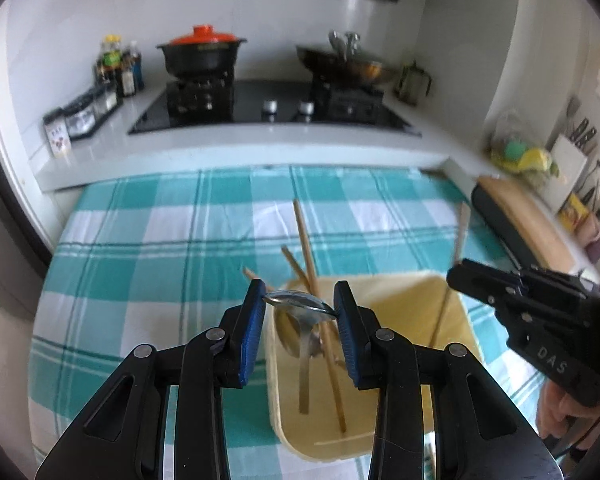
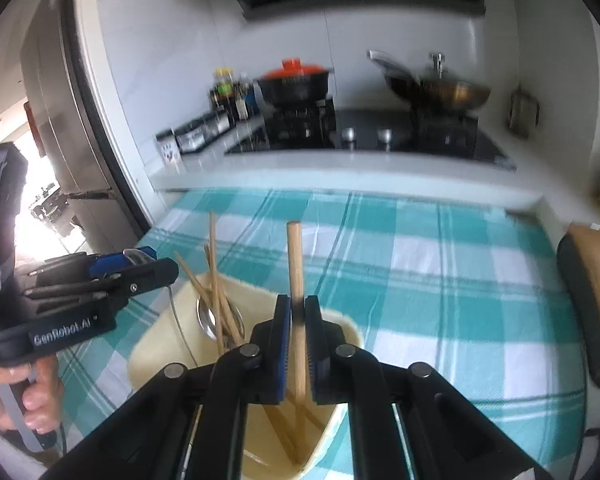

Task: Organize utensils
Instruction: 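Carry the spoon and chopstick over the cream holder and release them inside, then withdraw both open tools back over the remaining chopsticks, then grasp a wooden chopstick with the right tool while the left tool grasps another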

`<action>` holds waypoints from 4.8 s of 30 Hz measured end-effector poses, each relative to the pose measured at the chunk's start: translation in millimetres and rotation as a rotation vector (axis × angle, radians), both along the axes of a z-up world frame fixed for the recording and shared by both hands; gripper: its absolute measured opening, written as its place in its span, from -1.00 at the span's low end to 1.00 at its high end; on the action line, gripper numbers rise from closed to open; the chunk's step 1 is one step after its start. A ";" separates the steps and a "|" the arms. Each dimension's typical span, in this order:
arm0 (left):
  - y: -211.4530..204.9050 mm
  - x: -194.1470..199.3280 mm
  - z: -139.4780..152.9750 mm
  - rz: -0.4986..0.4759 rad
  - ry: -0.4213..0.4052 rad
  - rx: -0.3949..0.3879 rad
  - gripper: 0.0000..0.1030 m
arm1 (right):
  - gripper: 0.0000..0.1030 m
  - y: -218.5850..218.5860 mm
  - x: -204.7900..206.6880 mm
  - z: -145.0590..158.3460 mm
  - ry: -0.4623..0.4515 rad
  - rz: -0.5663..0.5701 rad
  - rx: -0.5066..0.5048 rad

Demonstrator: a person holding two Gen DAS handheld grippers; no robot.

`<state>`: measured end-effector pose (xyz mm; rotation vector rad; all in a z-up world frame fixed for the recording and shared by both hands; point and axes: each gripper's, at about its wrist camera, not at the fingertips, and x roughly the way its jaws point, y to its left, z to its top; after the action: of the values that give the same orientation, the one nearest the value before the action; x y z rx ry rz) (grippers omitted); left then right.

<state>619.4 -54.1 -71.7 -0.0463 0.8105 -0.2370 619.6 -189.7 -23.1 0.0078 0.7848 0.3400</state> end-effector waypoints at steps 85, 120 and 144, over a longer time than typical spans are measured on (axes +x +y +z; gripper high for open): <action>-46.3 -242.9 -135.0 0.002 0.146 -0.022 0.95 | -0.12 -77.1 -307.0 -117.0 -0.072 -0.243 -0.185; -52.9 -253.6 -147.2 -0.027 0.156 0.134 0.94 | -0.13 -39.3 -292.6 -121.0 0.057 -0.044 -0.066; -31.5 -288.5 -141.6 -0.101 0.162 0.238 0.82 | -0.85 -49.4 -302.7 -132.0 0.166 -0.097 -0.152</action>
<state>331.0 -85.6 -213.3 0.2025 0.9987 -0.2327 316.9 -239.1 -155.1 -0.0697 0.9699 0.1885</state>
